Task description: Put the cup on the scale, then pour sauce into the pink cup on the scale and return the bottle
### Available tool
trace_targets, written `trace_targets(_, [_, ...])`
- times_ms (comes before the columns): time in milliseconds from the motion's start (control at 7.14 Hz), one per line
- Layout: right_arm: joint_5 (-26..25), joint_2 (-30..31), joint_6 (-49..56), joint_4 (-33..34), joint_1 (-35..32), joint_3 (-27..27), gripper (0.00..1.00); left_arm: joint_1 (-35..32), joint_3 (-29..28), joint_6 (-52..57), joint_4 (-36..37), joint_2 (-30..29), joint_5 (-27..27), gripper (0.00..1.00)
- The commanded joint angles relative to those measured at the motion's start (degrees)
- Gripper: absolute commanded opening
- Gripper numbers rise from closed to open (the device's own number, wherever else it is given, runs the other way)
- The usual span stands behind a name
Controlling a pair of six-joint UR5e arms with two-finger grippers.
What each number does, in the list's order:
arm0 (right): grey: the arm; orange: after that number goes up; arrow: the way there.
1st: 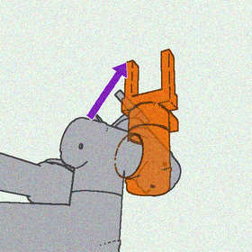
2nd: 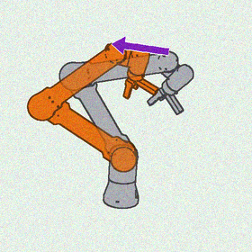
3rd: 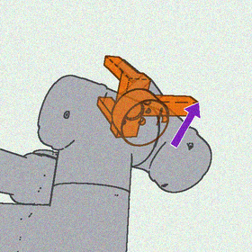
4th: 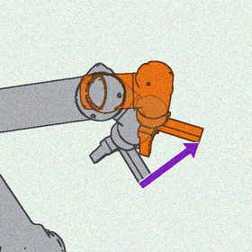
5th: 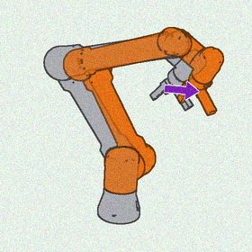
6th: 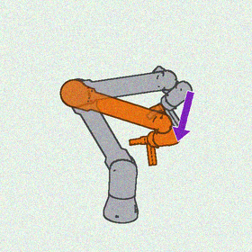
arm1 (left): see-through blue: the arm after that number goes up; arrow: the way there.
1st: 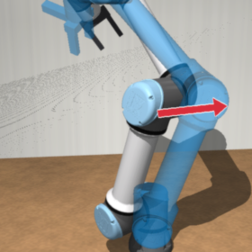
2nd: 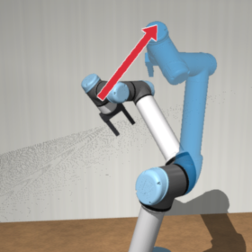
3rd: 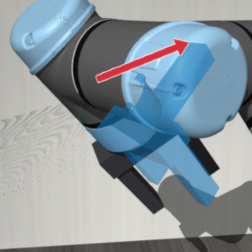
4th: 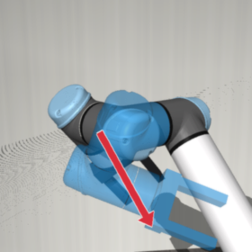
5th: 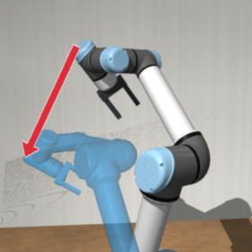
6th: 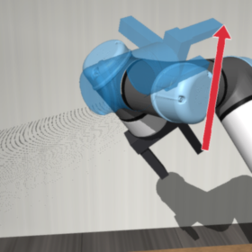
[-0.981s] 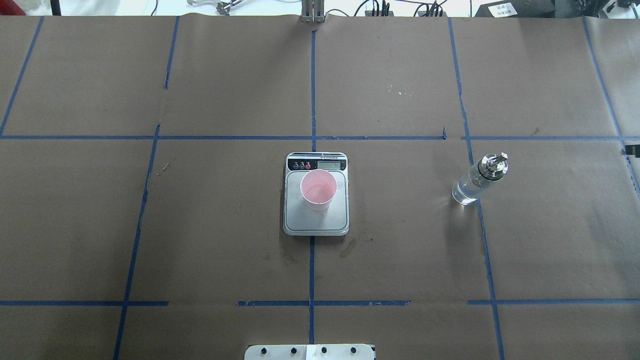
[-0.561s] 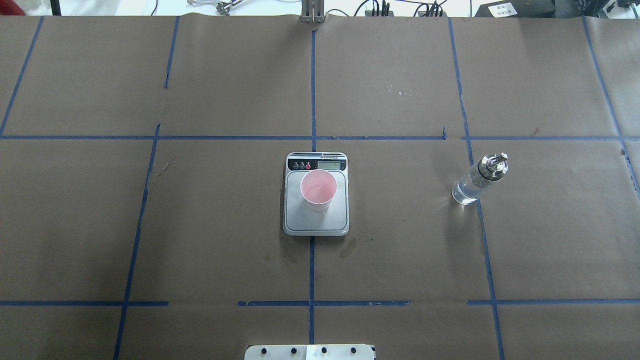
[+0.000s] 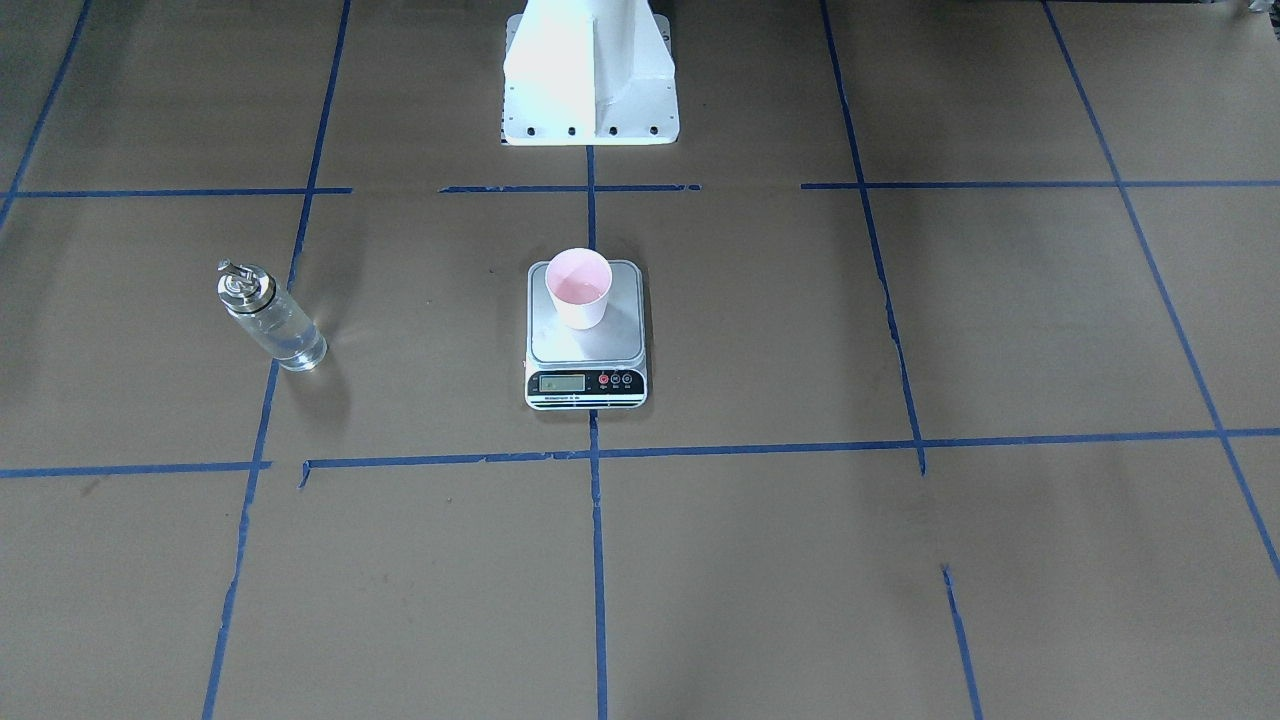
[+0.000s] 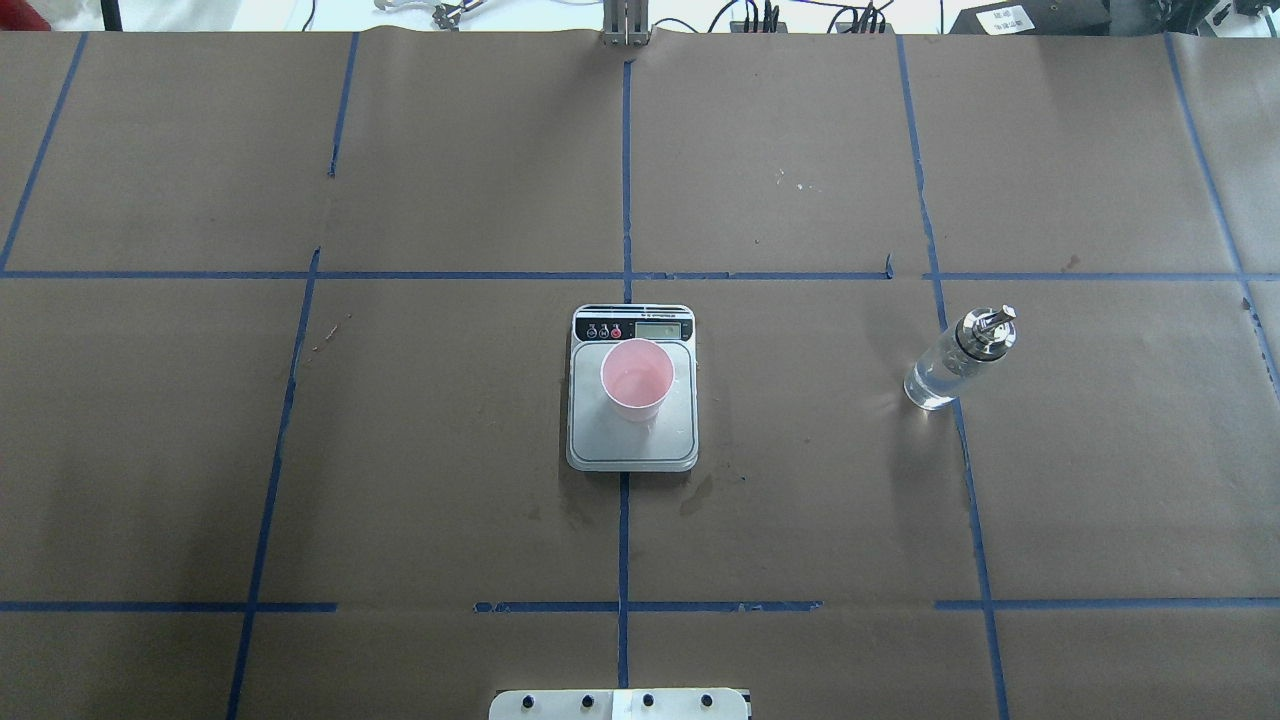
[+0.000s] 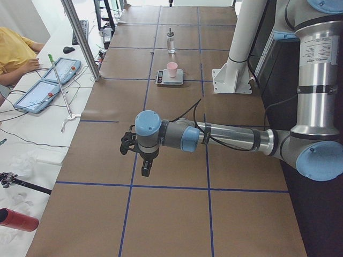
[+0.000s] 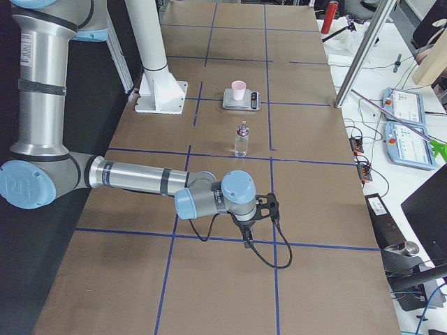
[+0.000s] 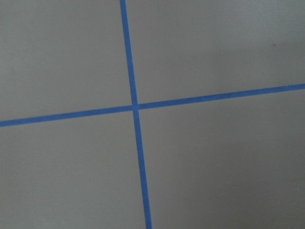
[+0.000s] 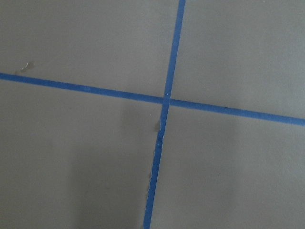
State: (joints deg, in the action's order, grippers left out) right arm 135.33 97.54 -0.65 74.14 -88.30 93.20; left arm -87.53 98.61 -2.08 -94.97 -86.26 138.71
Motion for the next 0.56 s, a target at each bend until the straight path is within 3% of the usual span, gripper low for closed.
trace_targets(0, [0.1,-1.1,9.2,17.2,-0.2,5.7,1.0,0.0,-1.1,0.2,0.1,0.0,2.3,1.0])
trace_targets(280, [-0.1,-2.4,10.7,21.3,-1.0,7.6,1.0,0.2,-0.8,0.4,0.8,-2.2,-8.0,1.0])
trace_targets(420, [0.0,-2.3,10.2,21.1,-0.9,7.4,1.0,0.2,-1.0,0.5,1.1,-2.0,-7.0,1.0])
